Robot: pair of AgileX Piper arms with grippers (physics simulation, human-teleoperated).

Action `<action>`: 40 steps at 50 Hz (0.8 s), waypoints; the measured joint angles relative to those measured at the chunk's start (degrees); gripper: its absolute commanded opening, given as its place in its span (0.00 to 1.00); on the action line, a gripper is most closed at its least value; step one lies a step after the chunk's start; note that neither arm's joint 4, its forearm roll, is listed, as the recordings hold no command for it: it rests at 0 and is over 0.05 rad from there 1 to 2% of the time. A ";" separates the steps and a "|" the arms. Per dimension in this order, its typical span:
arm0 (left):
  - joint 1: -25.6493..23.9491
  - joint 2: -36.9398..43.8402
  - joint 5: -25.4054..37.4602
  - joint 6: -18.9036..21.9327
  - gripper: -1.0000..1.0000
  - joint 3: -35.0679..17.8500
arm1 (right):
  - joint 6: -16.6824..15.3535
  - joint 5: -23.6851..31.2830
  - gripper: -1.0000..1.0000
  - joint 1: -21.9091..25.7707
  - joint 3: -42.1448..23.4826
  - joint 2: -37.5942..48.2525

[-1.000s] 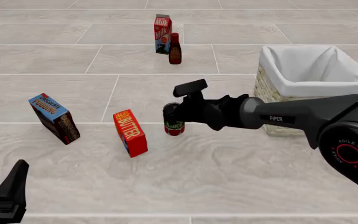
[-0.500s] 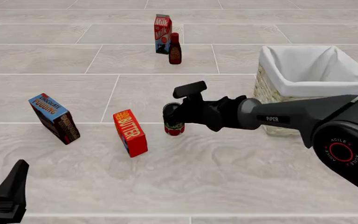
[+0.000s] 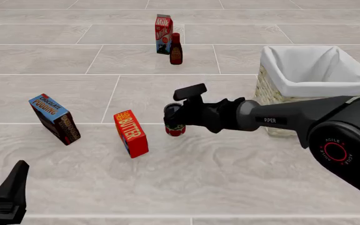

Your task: Pick the tomato sauce and place it in the basket.

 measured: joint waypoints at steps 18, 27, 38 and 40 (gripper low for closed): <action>0.00 0.00 0.00 0.00 1.00 0.00 | -1.48 -0.29 0.00 0.42 0.85 -0.58; 0.00 0.00 0.00 0.00 1.00 0.00 | -2.13 0.03 0.00 0.49 1.69 -2.07; 0.00 0.00 0.00 0.00 1.00 0.00 | -3.28 1.25 0.00 0.21 2.96 -6.75; 0.00 0.00 0.00 0.00 1.00 0.00 | -3.54 1.60 0.00 0.12 3.21 -7.91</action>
